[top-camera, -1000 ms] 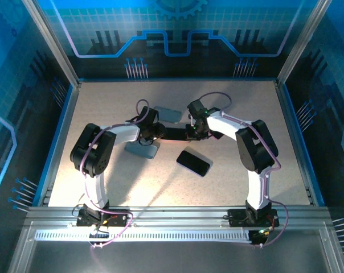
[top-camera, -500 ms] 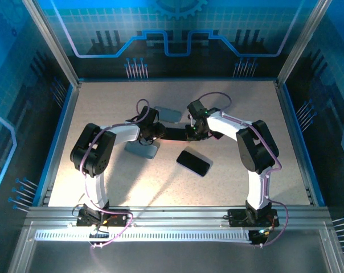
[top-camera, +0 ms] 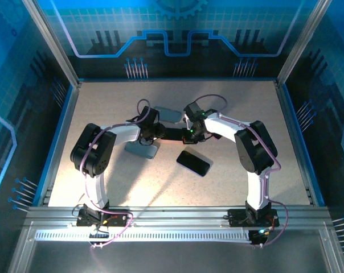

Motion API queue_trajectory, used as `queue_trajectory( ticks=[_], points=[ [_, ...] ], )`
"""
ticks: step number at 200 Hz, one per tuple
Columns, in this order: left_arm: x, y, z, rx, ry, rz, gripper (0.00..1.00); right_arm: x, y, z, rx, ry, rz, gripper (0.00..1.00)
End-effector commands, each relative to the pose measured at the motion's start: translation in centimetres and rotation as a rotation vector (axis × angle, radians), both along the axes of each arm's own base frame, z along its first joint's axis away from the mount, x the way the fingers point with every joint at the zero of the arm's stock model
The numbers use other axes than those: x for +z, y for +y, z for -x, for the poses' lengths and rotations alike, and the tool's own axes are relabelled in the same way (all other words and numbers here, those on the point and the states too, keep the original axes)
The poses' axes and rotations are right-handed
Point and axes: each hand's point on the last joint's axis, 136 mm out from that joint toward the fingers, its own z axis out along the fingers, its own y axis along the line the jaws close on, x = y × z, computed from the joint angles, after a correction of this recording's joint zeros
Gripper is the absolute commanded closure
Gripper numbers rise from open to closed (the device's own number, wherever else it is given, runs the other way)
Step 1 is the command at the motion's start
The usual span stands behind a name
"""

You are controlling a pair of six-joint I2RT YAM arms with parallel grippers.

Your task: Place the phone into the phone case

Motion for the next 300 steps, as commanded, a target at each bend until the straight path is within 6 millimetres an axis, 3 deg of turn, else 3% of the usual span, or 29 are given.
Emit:
queue_trajectory(
  ticks=[1, 72, 119, 151, 207, 300],
  points=[
    [0.0, -1.1, 1.6, -0.052, 0.045, 0.007, 0.67, 1.0, -0.3, 0.3, 0.014, 0.005, -0.009, 1.00],
    [-0.3, -0.7, 1.8, -0.045, 0.050, 0.003, 0.67, 2.0, -1.7, -1.5, -0.019, -0.031, -0.011, 1.00],
    [-0.4, -0.7, 1.8, -0.043, 0.051, 0.003, 0.67, 0.1, -1.7, -1.3, -0.019, 0.004, 0.002, 1.00],
    [-0.5, -0.6, 1.9, -0.043, 0.055, 0.003, 0.67, -2.3, -2.1, -0.9, -0.022, 0.047, 0.026, 1.00],
    [-0.6, -0.6, 2.0, -0.043, 0.059, 0.003, 0.65, -6.3, -3.1, 1.2, -0.010, 0.116, 0.109, 1.00],
    [-1.1, -0.6, 2.4, -0.044, 0.074, 0.008, 0.64, -11.7, -2.3, 7.5, 0.071, 0.270, 0.204, 1.00]
  ],
)
